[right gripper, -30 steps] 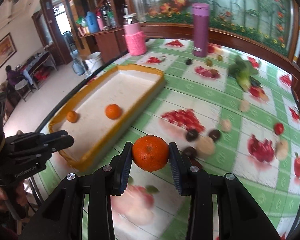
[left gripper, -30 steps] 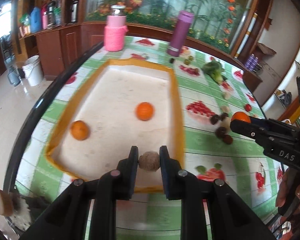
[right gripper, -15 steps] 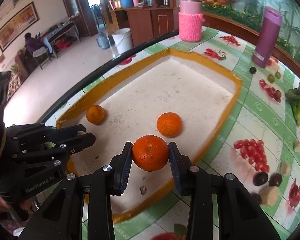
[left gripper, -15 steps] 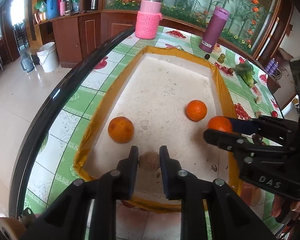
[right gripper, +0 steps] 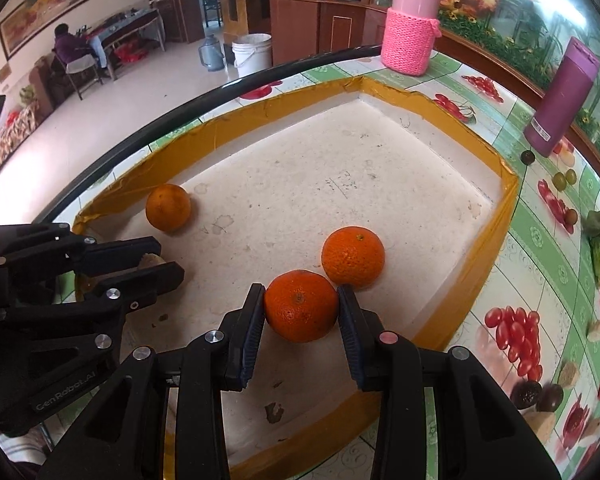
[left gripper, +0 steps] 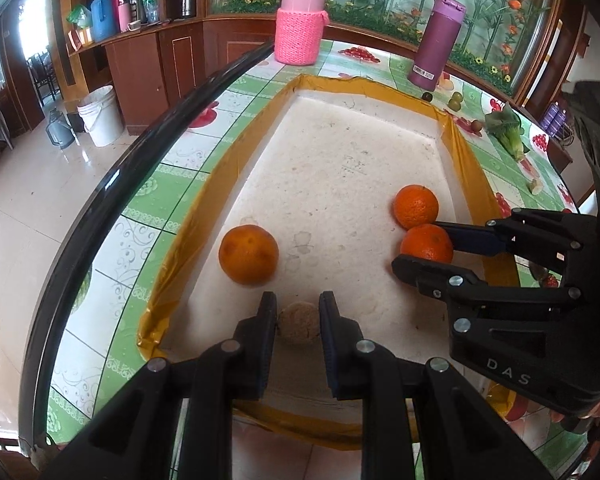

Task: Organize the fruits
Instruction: 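Carry the orange into the tray and release it beside another orange, then return the right gripper to the table and grasp a beige cork piece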

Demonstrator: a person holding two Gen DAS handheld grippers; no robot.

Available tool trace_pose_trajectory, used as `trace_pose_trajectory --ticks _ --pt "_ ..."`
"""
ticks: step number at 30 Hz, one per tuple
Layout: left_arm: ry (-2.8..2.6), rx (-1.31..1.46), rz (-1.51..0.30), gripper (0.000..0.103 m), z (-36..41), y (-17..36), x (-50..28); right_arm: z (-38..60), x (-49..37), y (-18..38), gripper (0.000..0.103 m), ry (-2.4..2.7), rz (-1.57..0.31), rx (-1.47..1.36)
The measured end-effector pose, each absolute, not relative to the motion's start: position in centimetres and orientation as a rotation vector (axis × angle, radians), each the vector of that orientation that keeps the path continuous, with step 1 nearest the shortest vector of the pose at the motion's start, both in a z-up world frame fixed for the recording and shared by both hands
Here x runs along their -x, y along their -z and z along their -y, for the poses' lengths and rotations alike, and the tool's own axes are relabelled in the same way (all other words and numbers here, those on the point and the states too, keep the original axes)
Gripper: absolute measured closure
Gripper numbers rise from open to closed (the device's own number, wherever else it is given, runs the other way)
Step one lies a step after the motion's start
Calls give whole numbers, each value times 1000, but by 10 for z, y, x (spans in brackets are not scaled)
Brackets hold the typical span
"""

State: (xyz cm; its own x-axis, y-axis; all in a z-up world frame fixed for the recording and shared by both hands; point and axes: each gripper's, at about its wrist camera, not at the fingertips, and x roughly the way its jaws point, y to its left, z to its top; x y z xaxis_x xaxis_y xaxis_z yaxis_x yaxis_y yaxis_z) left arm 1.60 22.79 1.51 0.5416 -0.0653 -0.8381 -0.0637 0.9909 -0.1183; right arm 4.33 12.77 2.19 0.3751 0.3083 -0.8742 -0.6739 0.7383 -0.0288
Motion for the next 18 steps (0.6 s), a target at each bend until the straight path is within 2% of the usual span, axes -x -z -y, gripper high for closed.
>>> trace_pose_trajectory --ticks 4,10,12,18 --pt "-2 124 -999 78 -228 -15 -15 -130 -43 -22 66 -655 -994 432" --pt "-12 114 -986 64 -225 -20 -11 -125 -41 -30 62 -641 -983 417" --pt "-24 106 -976 55 -225 -23 -7 -121 -39 -37 60 -631 -971 403" --pt "-48 107 -956 49 -230 -33 4 -98 -27 -60 59 -609 -936 339"
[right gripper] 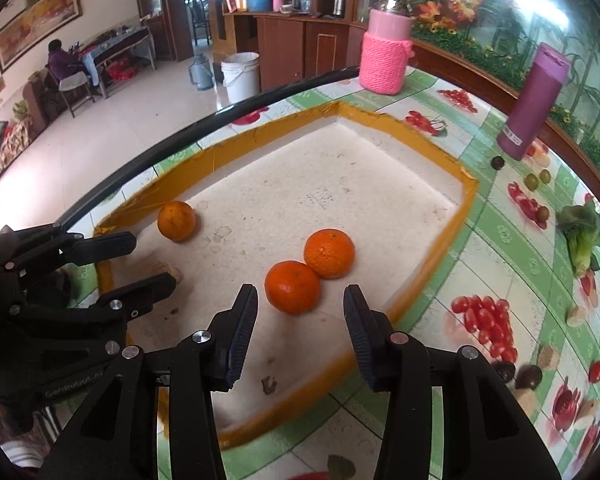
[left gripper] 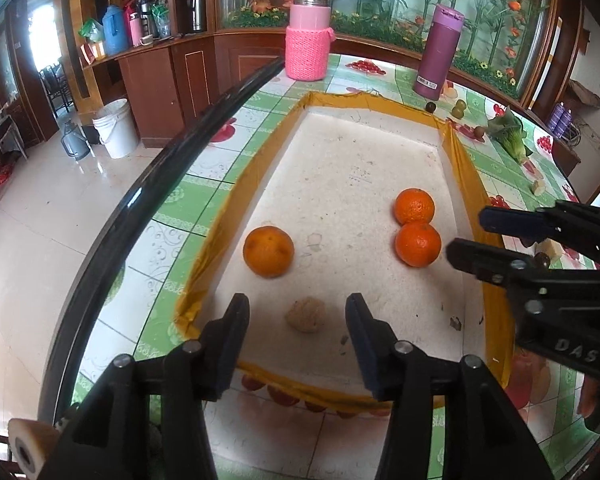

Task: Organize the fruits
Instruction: 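Return the right gripper to the table and grasp a beige cork piece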

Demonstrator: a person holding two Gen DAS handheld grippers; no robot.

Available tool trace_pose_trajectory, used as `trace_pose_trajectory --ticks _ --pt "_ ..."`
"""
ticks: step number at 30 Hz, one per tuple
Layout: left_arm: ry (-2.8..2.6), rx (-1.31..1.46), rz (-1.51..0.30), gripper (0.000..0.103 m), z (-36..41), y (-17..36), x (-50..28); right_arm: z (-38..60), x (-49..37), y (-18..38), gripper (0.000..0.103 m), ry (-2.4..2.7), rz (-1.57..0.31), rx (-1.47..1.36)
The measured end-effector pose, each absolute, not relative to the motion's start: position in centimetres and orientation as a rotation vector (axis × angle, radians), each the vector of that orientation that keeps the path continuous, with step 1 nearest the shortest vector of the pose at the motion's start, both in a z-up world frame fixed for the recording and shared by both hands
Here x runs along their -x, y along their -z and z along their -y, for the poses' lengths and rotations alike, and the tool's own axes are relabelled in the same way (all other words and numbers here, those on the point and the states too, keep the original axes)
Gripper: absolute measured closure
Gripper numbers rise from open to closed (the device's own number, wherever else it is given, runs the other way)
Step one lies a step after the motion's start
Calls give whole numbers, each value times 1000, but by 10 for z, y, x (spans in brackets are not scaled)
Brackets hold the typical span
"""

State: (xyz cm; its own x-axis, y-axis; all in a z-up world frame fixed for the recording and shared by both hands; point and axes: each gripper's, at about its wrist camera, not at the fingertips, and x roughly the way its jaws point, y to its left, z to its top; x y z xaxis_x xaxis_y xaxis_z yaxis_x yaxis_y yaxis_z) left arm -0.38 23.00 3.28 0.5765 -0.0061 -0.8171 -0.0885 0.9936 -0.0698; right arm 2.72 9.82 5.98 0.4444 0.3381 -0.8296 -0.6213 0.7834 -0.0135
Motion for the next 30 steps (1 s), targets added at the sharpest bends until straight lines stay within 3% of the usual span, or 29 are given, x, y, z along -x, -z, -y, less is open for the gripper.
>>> trace_pose_trajectory --ticks 11,18,30 --pt "-16 62 -923 39 -202 -52 13 -32 13 -78 52 -504 -911 256" --pt "76 -12 -901 31 -148 -64 12 37 35 -77 36 -378 -921 187" --pt "252 -116 -927 23 -42 -66 12 168 67 -70 36 -148 -950 4"
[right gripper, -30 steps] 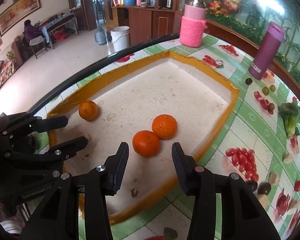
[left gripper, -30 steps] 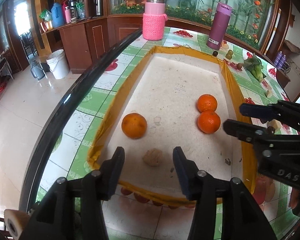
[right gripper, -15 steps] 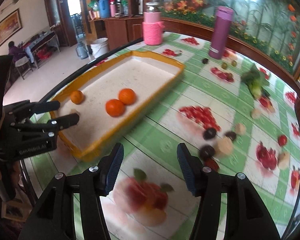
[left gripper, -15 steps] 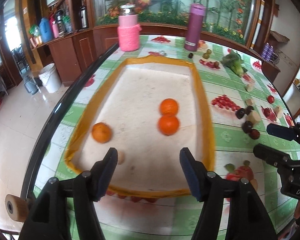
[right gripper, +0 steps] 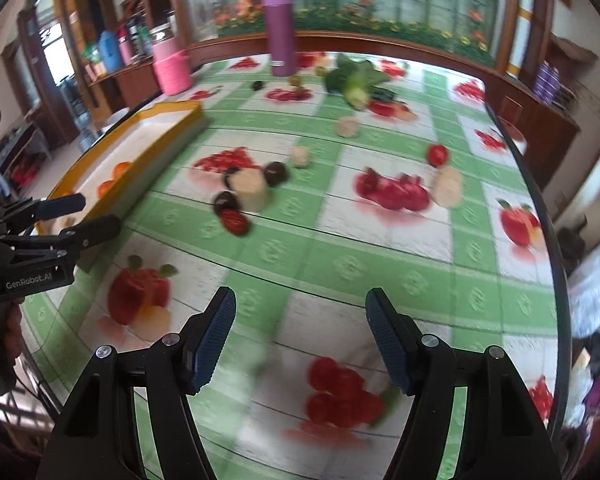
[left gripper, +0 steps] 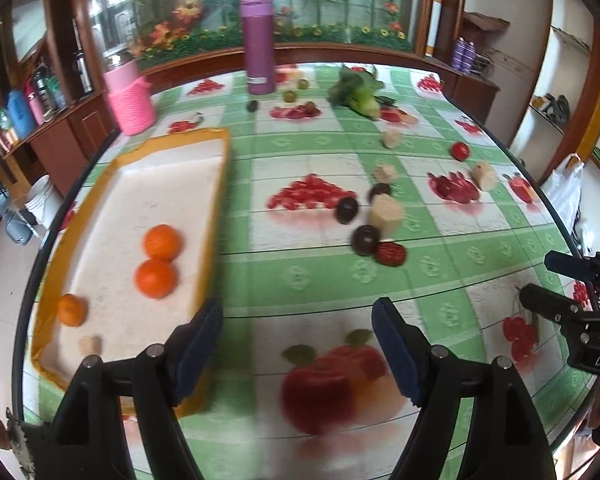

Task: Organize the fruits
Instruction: 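Return the right gripper to the table and grasp a beige cork piece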

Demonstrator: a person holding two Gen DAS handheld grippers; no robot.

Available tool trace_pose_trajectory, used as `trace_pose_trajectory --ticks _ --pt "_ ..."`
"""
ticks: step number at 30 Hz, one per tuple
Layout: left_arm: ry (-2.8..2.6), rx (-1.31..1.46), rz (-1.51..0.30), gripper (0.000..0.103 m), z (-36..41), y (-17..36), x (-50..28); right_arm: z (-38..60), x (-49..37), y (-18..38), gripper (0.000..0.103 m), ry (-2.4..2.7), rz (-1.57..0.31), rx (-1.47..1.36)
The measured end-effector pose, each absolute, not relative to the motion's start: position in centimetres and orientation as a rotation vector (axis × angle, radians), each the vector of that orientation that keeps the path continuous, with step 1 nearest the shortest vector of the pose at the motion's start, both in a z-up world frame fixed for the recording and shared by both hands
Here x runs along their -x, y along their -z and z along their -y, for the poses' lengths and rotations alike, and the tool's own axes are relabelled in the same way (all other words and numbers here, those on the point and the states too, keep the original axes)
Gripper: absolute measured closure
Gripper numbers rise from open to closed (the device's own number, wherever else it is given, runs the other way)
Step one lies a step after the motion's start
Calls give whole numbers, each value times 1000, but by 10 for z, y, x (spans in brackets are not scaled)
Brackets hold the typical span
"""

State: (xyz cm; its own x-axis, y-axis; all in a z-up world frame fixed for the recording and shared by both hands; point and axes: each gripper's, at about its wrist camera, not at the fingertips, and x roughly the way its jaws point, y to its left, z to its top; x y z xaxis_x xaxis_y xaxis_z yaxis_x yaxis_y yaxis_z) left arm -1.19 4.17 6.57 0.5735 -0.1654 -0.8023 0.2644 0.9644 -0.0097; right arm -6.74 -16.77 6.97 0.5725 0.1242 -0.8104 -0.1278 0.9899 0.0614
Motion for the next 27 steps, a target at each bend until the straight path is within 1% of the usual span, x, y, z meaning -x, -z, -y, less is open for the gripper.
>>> trace_pose_trajectory --ticks 6,8,13,17,22,23,25,26,27 --pt "286 -164 -963 18 -7 -56 11 225 55 -66 36 -71 -957 -117" --pt "284 -177 -970 18 0 -54 9 237 43 -66 36 -48 -947 -130" --pt "266 -168 -991 16 2 -52 2 269 -11 -61 35 19 -934 -174" --pt "240 -156 -1008 16 -2 -50 -7 282 -57 -43 35 35 -975 -188" --pt "224 -140 -1010 16 -3 -53 -20 286 -88 -24 35 11 -1007 -223" --pt "228 -134 -1012 16 -2 -53 -23 288 -91 -22 37 8 -1012 -232" --pt "240 -117 -1017 16 1 -55 -31 290 -93 -23 51 6 -1000 -232" --pt "251 -106 -1019 16 4 -55 -34 292 -94 -23 61 1 -998 -232" --pt "262 -95 -1020 16 7 -56 -39 293 -95 -23 65 -6 -1001 -238"
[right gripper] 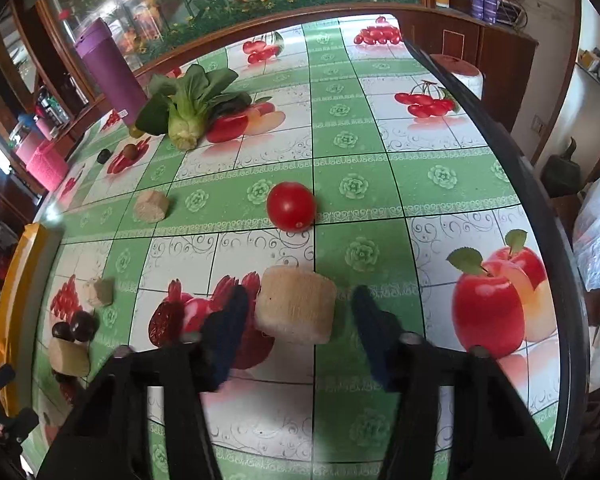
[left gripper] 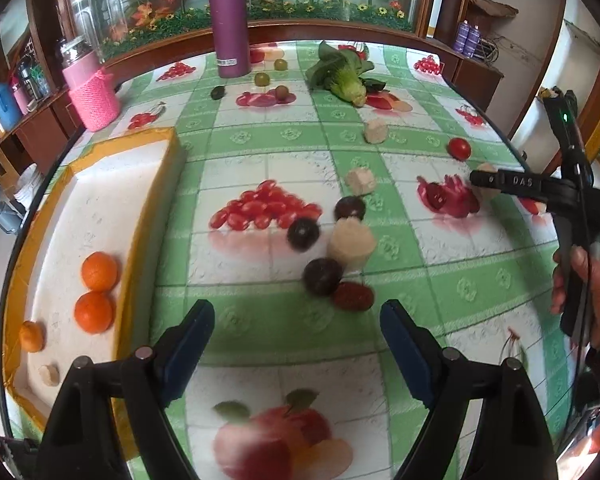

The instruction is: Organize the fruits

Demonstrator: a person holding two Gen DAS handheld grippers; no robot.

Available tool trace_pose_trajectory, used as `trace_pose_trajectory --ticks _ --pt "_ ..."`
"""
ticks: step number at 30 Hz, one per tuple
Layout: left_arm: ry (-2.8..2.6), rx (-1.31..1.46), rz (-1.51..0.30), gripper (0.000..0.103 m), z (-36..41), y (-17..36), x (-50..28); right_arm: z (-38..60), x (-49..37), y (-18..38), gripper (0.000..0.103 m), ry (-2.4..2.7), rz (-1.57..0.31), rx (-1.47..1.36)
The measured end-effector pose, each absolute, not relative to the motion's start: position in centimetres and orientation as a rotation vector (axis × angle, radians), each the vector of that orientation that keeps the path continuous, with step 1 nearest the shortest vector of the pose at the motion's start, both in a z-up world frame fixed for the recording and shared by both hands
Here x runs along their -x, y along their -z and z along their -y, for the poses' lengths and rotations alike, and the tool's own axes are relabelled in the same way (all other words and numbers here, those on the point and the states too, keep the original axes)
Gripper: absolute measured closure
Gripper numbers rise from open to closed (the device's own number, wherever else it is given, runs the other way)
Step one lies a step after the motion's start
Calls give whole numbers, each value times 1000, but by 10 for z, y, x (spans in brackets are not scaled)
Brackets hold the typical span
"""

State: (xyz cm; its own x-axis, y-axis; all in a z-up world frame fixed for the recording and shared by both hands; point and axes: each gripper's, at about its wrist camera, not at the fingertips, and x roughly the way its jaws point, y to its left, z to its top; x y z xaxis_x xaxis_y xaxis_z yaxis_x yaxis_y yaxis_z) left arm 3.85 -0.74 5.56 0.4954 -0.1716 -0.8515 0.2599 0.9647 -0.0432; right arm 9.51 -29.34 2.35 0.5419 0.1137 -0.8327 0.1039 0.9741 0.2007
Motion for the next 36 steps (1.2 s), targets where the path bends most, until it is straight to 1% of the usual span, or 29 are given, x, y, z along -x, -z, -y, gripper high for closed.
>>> trace_pose_trajectory --ticks 7,8,10,11,12,13,14,17,22,29,36 --pt "311 -58 -1062 16 37 -41 -72 299 -81 -25 65 -5 -991 -270" --pt "316 -58 -1069 19 42 -38 -75 299 -79 -25 65 -6 -991 -272" --pt "328 -69 -1076 30 50 -30 -81 298 -75 -25 65 -8 -992 -272" --pt "335 -77 -1088 39 54 -25 -84 297 -74 -25 65 -8 -992 -268" --pt "308 -101 -1068 40 56 -23 -84 296 -72 -25 65 -8 -992 -262" --pt "302 -119 -1021 46 58 -25 -81 295 -70 -26 65 -8 -991 -259" --pt "328 -127 -994 67 59 -29 -80 294 -69 -27 65 -9 -989 -256" --pt "388 -63 -1026 66 56 -30 -80 289 -64 -31 65 -10 -977 -235" --pt "424 -32 -1007 66 45 -42 -63 279 -52 -44 65 -14 -945 -201" --pt "477 2 -995 66 25 -59 -31 262 -13 -62 65 -53 -905 -185" --pt "474 66 -985 66 -13 -67 -7 235 23 -62 65 -84 -929 -124"
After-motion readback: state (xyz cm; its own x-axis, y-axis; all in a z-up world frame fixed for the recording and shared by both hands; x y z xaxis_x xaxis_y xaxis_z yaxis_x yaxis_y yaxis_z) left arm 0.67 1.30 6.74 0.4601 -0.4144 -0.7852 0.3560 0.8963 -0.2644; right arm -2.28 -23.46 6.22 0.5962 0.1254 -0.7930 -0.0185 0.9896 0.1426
